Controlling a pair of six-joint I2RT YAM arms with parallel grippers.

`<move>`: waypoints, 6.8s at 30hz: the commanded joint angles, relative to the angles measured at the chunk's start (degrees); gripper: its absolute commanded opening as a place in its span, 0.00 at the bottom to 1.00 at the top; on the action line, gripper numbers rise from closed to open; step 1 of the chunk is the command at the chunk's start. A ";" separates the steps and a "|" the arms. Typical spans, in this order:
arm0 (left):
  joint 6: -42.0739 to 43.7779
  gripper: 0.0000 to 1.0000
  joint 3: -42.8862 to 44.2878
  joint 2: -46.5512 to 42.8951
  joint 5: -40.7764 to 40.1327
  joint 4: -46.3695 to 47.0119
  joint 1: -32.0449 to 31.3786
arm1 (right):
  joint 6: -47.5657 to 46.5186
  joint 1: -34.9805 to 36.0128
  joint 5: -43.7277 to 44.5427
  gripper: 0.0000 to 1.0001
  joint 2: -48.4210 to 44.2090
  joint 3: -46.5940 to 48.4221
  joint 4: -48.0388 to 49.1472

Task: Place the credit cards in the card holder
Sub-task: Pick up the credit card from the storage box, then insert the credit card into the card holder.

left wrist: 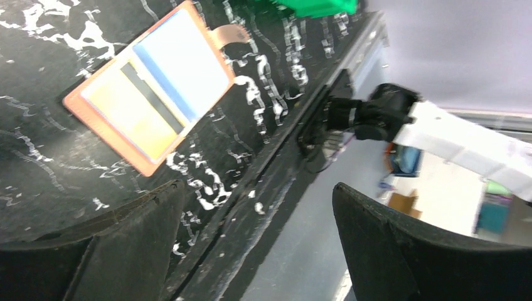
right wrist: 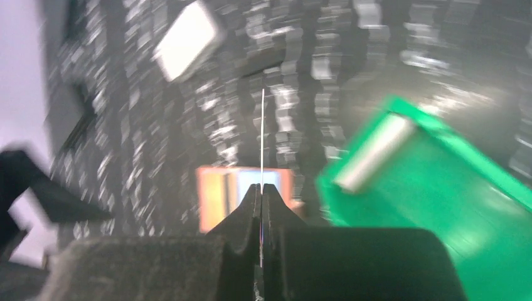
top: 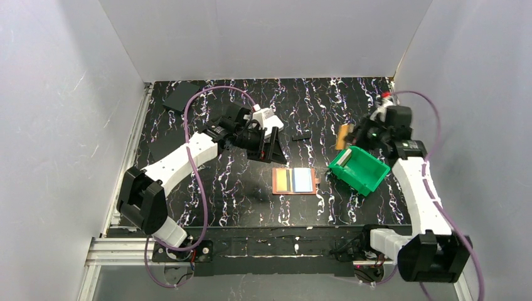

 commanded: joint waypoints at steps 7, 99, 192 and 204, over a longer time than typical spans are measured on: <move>-24.10 0.83 -11.14 -9.16 13.51 21.43 9.22 | 15.74 25.08 -35.49 0.01 11.12 -3.96 46.79; -10.41 0.00 1.78 31.39 18.61 16.39 0.73 | -7.50 24.11 -1.10 0.06 28.40 -9.53 10.59; -13.84 0.00 0.41 33.54 16.01 25.87 -0.48 | -8.38 23.89 -2.91 0.04 28.42 -9.58 10.04; -24.29 0.00 -5.83 31.44 11.59 36.50 -0.87 | -8.05 23.93 -3.62 0.04 28.07 -9.88 10.34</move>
